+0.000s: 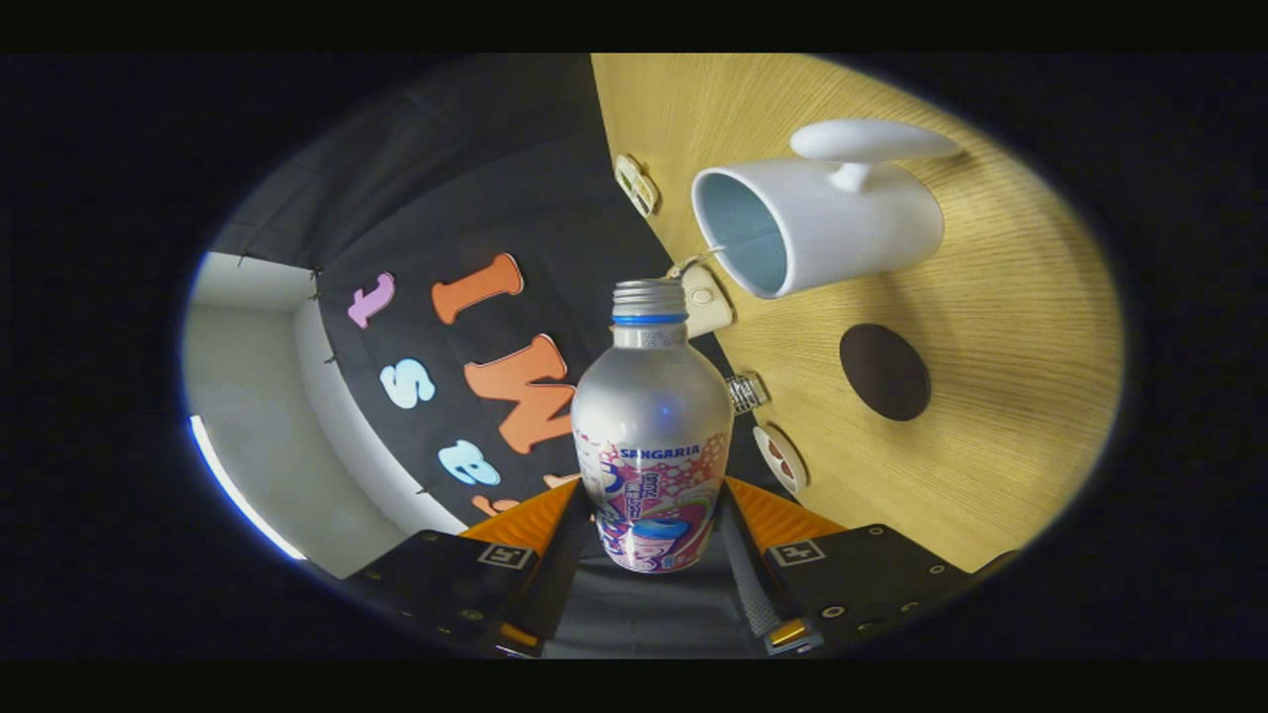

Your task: Take the bottle from table, then pour the juice into the cup, finally place the bottle on the coaster

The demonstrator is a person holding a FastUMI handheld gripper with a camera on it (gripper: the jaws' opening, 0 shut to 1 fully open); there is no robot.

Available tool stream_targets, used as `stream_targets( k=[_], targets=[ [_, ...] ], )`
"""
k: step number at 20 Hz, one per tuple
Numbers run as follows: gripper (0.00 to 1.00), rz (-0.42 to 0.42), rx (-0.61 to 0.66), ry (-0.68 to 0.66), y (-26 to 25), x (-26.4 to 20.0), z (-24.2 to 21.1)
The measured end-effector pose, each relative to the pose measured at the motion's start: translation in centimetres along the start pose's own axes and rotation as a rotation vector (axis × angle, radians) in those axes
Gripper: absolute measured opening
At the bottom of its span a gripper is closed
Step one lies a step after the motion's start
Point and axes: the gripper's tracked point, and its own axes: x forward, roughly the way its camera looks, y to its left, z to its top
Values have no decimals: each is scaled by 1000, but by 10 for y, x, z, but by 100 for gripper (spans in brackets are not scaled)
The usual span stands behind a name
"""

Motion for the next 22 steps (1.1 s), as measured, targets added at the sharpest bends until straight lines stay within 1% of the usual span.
stream_targets(
  k=[13,22],
  targets=[
    [71,13,53,-26,2,-6,13],
    [71,26,73,-34,8,-2,18]
  ],
)
